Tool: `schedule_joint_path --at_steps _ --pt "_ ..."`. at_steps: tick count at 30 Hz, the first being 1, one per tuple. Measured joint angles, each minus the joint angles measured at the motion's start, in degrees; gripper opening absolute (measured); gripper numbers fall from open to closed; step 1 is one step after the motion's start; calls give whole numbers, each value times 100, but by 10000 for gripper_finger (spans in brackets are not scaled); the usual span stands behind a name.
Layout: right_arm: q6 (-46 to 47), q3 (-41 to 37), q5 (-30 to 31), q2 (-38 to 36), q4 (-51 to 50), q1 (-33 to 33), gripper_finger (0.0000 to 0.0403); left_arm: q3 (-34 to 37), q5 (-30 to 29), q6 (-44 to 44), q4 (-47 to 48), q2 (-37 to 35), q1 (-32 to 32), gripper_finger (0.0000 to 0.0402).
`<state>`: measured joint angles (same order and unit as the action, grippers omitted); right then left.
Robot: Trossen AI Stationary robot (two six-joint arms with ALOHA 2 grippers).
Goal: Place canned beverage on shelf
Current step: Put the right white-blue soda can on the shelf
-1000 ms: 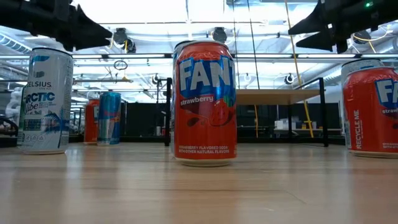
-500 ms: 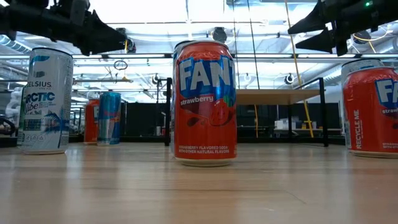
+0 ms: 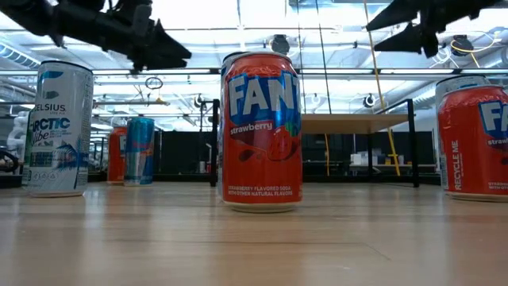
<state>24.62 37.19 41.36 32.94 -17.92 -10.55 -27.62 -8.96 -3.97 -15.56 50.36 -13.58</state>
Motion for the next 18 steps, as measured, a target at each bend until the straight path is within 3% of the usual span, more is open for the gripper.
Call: schedule_joint_path --at_steps 4,8,14,18 --pt "885 955 -429 434 -1695 155 293 -194 1 -133 -61 347 5 299" --pt "1977 1672 -1334 1010 -3109 271 293 -225 -3 -137 -272 654 4 299" --pt "2714 1782 -2691 1761 -3869 261 293 -225 -31 -139 -544 997 4 299" --pt "3065 1782 -3220 1956 -4204 258 293 -225 -45 -141 -684 1091 4 299"
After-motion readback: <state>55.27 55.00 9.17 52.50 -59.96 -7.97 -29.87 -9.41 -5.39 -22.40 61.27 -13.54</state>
